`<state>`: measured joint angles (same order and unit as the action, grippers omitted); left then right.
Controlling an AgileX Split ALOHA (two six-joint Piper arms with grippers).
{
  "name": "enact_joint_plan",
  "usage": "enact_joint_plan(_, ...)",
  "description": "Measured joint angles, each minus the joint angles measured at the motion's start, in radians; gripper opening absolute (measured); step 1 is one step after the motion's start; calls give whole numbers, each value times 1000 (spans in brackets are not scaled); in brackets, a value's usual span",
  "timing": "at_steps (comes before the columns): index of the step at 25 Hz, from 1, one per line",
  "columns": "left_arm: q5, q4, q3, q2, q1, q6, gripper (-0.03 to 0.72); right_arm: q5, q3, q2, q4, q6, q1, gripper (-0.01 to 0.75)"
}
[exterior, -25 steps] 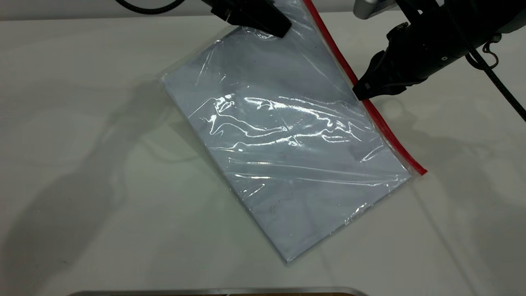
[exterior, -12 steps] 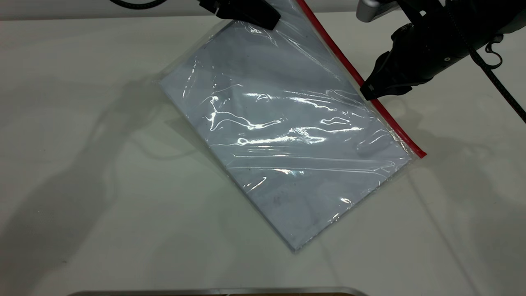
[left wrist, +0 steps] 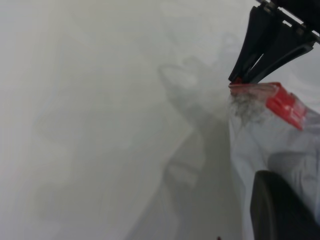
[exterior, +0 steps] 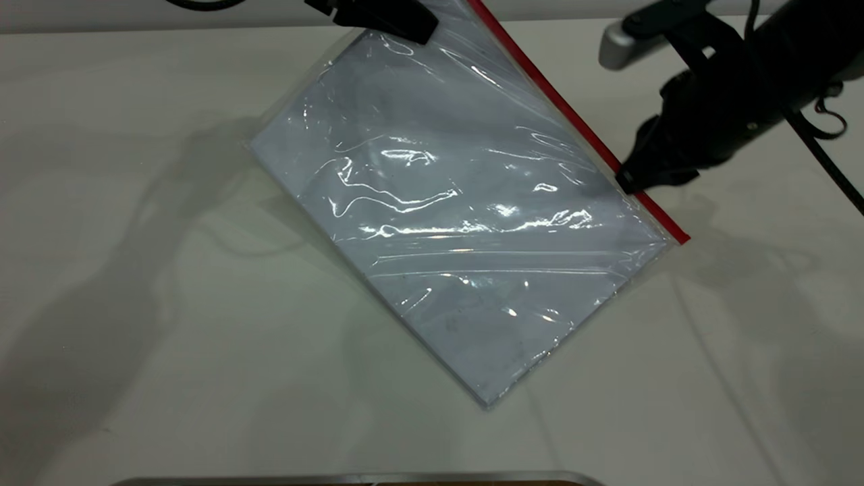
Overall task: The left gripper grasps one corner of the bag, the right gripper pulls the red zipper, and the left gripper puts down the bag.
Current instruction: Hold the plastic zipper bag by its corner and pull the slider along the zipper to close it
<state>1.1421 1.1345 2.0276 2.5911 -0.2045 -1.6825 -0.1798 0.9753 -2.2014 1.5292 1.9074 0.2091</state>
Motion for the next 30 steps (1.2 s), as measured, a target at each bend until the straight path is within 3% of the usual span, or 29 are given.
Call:
enact_joint_plan(20,1,-75,2,-12,18,2,53,100,-85,0,3,-1,-1,113)
enact_joint_plan(25,-3,-101,2,-15,5,4,95,81,-86,0,5,-1,-3,272)
enact_joint_plan(30,-49,-160,2,-16,-11,51,298,89,-86,7,36,-1,-3,472)
